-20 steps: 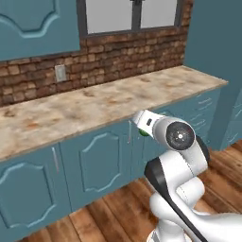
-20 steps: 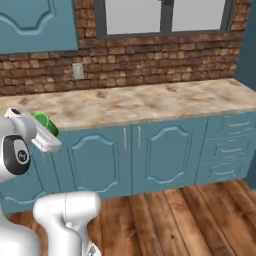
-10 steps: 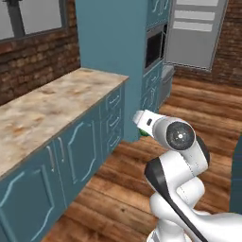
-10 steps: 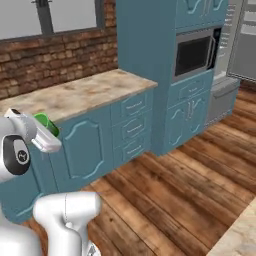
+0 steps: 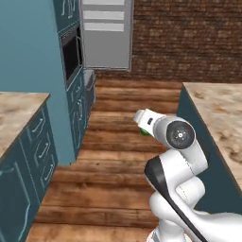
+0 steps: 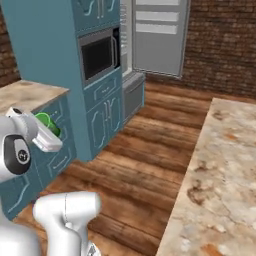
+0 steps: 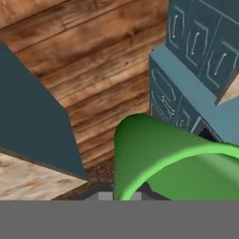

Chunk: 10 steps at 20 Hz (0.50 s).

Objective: Move the cup from next to the sink to the open cabinet. Then, move the bowl with the bell pepper to the fridge to clear the area for faucet cleaning.

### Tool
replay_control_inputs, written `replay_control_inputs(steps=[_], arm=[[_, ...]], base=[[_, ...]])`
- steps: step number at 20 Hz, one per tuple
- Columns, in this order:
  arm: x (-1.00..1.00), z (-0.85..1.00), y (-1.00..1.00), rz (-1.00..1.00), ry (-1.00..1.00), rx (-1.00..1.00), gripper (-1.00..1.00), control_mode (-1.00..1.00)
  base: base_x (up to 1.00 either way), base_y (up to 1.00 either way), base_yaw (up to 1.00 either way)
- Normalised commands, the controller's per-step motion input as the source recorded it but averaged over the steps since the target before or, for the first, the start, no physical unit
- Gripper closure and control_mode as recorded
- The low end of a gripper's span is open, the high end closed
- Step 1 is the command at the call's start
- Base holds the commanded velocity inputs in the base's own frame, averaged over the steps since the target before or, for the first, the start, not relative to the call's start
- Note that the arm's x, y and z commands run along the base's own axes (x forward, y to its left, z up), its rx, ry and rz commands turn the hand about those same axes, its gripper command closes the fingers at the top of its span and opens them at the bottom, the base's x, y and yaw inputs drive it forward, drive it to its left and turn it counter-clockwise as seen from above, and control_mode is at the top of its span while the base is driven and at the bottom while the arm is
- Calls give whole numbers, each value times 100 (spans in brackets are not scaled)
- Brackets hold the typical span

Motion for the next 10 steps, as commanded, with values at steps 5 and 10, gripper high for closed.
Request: replay_control_inputs(steps=[5, 10], arm=[[0, 0, 0, 0, 0, 0, 100, 100], [0, 0, 0, 0, 0, 0, 100, 100]], base=[[68, -4, -24], [-1, 17, -60]])
